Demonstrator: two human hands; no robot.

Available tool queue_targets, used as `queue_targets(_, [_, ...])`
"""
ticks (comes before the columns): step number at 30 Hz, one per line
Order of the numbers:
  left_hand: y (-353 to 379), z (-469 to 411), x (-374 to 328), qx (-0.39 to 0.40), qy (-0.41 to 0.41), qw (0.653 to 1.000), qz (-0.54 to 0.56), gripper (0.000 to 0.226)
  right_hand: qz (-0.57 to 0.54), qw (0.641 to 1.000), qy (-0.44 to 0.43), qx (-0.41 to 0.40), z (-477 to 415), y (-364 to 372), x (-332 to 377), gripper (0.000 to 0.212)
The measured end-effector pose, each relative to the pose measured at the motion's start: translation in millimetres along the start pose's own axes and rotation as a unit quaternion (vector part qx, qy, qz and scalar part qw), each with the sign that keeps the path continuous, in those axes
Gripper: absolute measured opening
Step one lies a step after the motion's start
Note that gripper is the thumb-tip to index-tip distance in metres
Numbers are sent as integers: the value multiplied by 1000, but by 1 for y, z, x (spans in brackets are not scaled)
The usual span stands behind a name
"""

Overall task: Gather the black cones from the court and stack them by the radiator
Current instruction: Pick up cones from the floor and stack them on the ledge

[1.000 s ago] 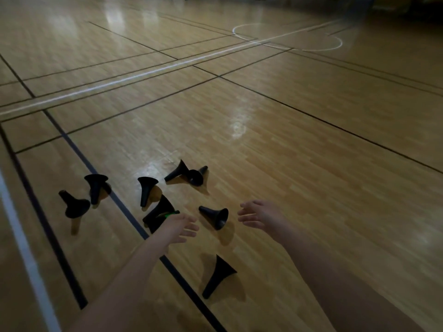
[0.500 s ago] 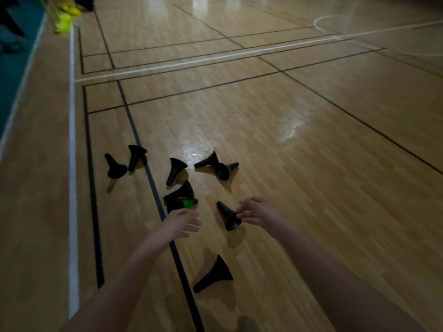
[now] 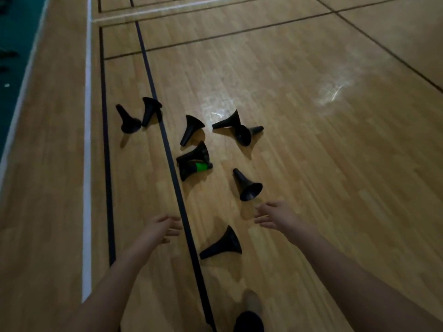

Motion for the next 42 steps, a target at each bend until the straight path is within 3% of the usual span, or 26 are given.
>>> queue_targets(9, [38, -84, 94, 37, -20, 997, -63, 22, -43, 993, 72, -81, -66, 25, -126, 25])
queue_targets(16, [90, -153, 181, 48, -42, 994, -87, 24, 35, 994, 73, -76, -135, 49, -208, 47])
queue_targets(21, [146, -209, 232, 95, -35, 987, -124, 29, 52, 995, 78, -33, -190, 59, -268, 51])
queue_targets(28, [212, -310, 305, 66, -65, 987, -130, 39, 86, 994, 62, -17, -274, 74, -360, 53])
queue_targets(33, [255, -361, 356, 66, -110, 989, -79, 19, 82, 995, 42, -20, -322, 88, -415, 69])
queue_targets(36, [275, -389, 377, 57, -134, 989, -15, 40, 65, 997, 32, -14, -336, 92, -428, 69])
queue_targets(42, [298, -406, 389, 37, -154, 977, 139, 55, 44, 999, 12, 2, -344, 90, -434, 69])
Point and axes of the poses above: each hand's wrist, its own z-axis away from the middle knuckle, its own y-axis out of the palm, x = y × z, the point moved 10 cm from there along -z, towards the middle knuckle, and after that the axes turned 10 degrees about -z, right-handed, at the moved point
